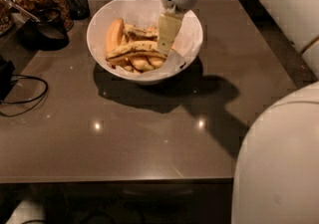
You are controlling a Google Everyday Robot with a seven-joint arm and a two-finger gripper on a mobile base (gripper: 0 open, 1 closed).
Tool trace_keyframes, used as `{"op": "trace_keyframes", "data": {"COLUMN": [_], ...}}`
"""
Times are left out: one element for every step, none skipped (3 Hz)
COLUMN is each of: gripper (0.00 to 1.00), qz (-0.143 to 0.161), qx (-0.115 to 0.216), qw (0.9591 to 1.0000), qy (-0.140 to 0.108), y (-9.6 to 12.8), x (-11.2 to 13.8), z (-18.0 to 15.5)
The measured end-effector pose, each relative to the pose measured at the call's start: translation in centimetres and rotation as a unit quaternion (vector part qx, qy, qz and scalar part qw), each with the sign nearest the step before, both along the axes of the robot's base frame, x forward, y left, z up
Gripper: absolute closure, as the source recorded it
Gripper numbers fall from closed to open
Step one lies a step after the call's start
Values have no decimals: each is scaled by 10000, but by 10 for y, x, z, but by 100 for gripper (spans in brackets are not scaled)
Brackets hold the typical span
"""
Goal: Pick banana from white bowl
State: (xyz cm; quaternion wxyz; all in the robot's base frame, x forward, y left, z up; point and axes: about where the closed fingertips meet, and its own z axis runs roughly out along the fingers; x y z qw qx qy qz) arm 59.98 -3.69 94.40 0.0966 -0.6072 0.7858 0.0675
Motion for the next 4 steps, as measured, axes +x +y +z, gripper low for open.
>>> {"op": "trace_keyframes", "data": {"gripper": [46, 46, 46, 41], "qz": [-34, -114, -159, -240], "qx": [-52, -96, -125, -164], "qw": [10000, 9998, 9996, 9987], "qy": [63, 148, 207, 411], "y": [0, 0, 0, -1], "x": [3, 6, 8, 8], "z": [-6, -14, -19, -35]}}
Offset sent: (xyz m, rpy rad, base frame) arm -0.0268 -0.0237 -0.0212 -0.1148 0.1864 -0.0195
